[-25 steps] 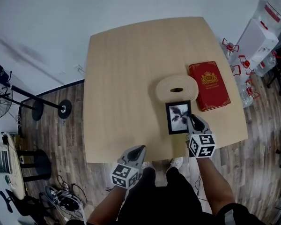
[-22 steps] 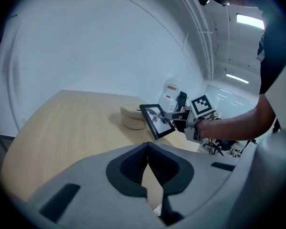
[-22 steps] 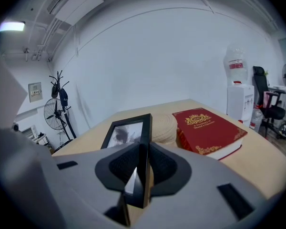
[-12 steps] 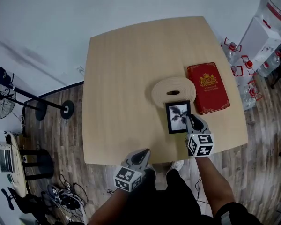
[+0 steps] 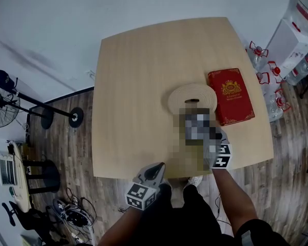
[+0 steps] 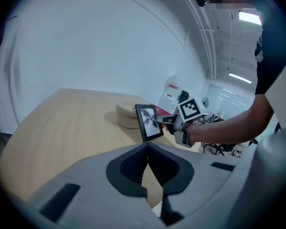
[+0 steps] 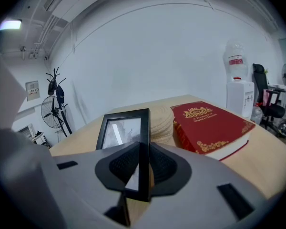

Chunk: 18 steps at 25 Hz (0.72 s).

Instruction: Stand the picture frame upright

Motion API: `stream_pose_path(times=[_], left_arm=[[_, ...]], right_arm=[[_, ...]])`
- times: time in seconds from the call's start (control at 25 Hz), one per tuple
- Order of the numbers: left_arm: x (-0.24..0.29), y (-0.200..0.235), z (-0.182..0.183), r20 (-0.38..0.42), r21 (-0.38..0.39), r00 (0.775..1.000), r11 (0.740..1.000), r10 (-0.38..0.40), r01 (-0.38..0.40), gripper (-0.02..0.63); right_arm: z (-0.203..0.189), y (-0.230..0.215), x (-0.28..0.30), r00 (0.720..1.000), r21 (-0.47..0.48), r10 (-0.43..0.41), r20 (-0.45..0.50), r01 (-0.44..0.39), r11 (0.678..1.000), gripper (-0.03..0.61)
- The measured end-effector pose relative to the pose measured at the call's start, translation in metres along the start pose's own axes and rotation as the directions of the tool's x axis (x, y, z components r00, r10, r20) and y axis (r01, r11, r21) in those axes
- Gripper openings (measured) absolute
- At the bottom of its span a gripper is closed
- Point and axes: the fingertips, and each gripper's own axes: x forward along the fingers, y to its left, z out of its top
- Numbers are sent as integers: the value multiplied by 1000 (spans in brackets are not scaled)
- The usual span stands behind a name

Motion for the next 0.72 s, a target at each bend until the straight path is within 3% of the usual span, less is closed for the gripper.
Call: stream_pose_path(times=[0.72], left_arm=[[-9,8,-2,17,-18,1000,1000,14,-14,0]], right_arm=[[-2,-3,6,995,12,-102,21,102,995,67]])
